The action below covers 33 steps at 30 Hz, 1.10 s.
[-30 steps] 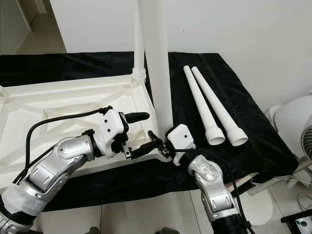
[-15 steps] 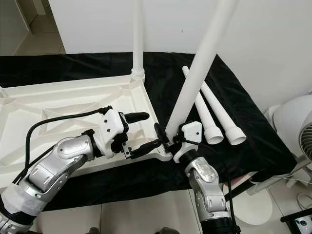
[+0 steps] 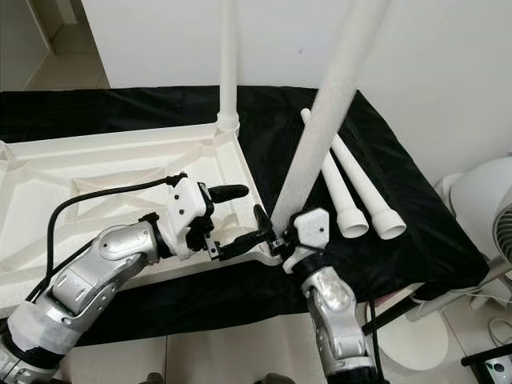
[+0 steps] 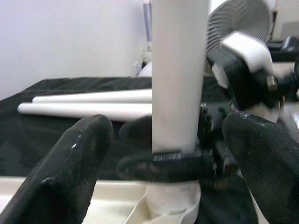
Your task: Building children table
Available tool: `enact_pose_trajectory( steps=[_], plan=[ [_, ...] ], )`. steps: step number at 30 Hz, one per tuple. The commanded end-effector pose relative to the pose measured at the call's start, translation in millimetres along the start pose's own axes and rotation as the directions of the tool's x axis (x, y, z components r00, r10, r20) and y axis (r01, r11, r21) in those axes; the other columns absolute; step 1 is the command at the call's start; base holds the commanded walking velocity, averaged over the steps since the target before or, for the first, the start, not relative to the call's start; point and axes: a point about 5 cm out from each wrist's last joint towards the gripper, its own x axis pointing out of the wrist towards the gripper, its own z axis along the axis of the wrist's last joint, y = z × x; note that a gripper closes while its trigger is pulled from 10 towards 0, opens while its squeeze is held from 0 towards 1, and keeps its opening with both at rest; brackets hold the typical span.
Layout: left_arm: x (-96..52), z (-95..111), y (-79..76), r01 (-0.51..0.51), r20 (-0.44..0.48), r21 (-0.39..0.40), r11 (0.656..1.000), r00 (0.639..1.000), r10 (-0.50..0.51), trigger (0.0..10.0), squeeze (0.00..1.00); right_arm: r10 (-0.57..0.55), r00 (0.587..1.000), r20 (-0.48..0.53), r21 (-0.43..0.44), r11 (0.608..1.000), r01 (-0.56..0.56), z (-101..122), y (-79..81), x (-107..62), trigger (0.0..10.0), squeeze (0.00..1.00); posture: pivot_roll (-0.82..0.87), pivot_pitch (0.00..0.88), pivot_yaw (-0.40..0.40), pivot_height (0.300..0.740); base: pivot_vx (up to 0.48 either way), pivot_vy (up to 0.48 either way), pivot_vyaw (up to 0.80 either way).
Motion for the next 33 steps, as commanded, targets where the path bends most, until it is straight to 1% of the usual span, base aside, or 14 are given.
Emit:
enact_pose_trajectory(
  steps=[1, 4, 7, 9, 11, 13, 14, 18, 20, 23, 27, 30, 31, 33],
  plan=[
    [1.3, 3.7, -3.5, 0.094, -0.001, 0.011, 0.996, 0.996, -0.094, 10.0, 0.00, -0.015, 0.988, -0.153, 0.048, 0.999, 0.022, -31.1, 5.1, -18.7, 10.0, 0.00, 0.05, 0.013, -0.023, 0.740, 0.000, 0.000, 0.00],
    [1.6, 3.6, -2.1, 0.091, -0.002, 0.015, 0.996, 0.996, -0.091, 10.0, 0.00, -0.033, 0.986, -0.162, 0.054, 0.998, 0.042, -34.4, 4.5, -24.0, 10.0, 0.00, 0.04, 0.013, -0.019, 0.740, 0.000, 0.000, 0.00],
    [1.6, 3.5, -1.6, 0.090, -0.002, 0.016, 0.996, 0.996, -0.090, 10.0, 0.00, -0.037, 0.985, -0.169, 0.048, 0.998, 0.046, -35.7, 4.1, -25.0, 10.0, 0.00, 0.04, 0.013, -0.019, 0.740, 0.000, 0.000, 0.00],
    [2.0, 3.5, -1.1, 0.092, -0.002, 0.017, 0.996, 0.996, -0.092, 10.0, 0.00, -0.041, 0.983, -0.178, 0.043, 0.998, 0.049, -36.6, 3.0, -24.2, 10.0, 0.00, 0.04, 0.009, -0.016, 0.740, 0.000, 0.000, 0.00],
    [3.4, 4.3, -0.3, 0.097, 0.000, 0.020, 0.995, 0.995, -0.097, 10.0, 0.00, -0.040, 0.984, -0.172, 0.031, 0.998, 0.046, -33.7, 0.1, -18.8, 10.0, 0.00, 0.04, 0.005, -0.013, 0.740, 0.000, 0.000, 0.00],
    [3.4, 4.3, -0.3, 0.097, 0.000, 0.020, 0.995, 0.995, -0.097, 10.0, 0.00, -0.040, 0.984, -0.172, 0.031, 0.998, 0.046, -33.7, 0.1, -18.8, 10.0, 0.00, 0.04, 0.005, -0.013, 0.740, 0.000, 0.000, 0.00],
    [4.5, 5.3, -0.1, 0.099, 0.004, 0.019, 0.995, 0.995, -0.099, 10.0, 0.00, -0.041, 0.985, -0.167, 0.027, 0.999, 0.046, -31.7, -2.7, -15.1, 10.0, 0.00, 0.04, 0.003, -0.014, 0.740, 0.000, 0.000, 0.00],
    [5.6, 6.3, -0.1, 0.099, 0.007, 0.018, 0.995, 0.995, -0.100, 10.0, 0.00, -0.039, 0.987, -0.155, 0.039, 0.998, 0.045, -31.2, -4.4, -13.9, 10.0, 0.00, 0.04, 0.000, -0.019, 0.740, 0.000, 0.000, 0.00],
    [6.8, 7.3, 0.3, 0.093, 0.011, 0.019, 0.995, 0.996, -0.093, 10.0, 0.00, -0.028, 0.989, -0.144, 0.059, 0.998, 0.037, -36.2, -3.0, -18.4, 10.0, 0.00, 0.04, 0.000, -0.024, 0.740, 0.000, 0.000, 0.00],
    [7.0, 7.1, -0.1, 0.087, 0.013, 0.019, 0.996, 0.996, -0.087, 10.0, 0.00, -0.031, 0.986, -0.163, 0.036, 0.999, 0.038, -45.6, -0.6, -26.6, 10.0, 0.00, 0.05, 0.000, -0.033, 0.740, 0.000, 0.000, 0.00],
    [7.2, 7.0, -1.0, 0.085, 0.015, 0.017, 0.996, 0.996, -0.085, 10.0, 0.00, -0.045, 0.981, -0.187, 0.031, 0.998, 0.052, -51.4, -0.5, -30.0, 10.0, 0.00, 0.05, 0.000, -0.034, 0.740, 0.000, 0.000, 0.00],
    [7.6, 7.3, -0.8, 0.087, 0.017, 0.020, 0.996, 0.996, -0.087, 10.0, 0.00, -0.061, 0.983, -0.176, 0.060, 0.996, 0.072, -41.9, -5.9, -20.3, 10.0, 0.00, 0.05, 0.000, -0.034, 0.740, 0.000, 0.000, 0.00],
    [7.6, 7.3, -0.8, 0.087, 0.017, 0.020, 0.996, 0.996, -0.087, 10.0, 0.00, -0.061, 0.983, -0.176, 0.060, 0.996, 0.072, -41.9, -5.9, -20.3, 10.0, 0.00, 0.05, 0.000, -0.034, 0.740, 0.000, 0.000, 0.00],
    [7.9, 7.8, -0.9, 0.089, 0.018, 0.021, 0.996, 0.996, -0.090, 10.0, 0.00, -0.071, 0.975, -0.210, 0.052, 0.995, 0.084, -40.8, -9.9, -15.6, 10.0, 0.00, 0.05, 0.000, -0.034, 0.740, 0.000, 0.000, 0.00]
  ],
)
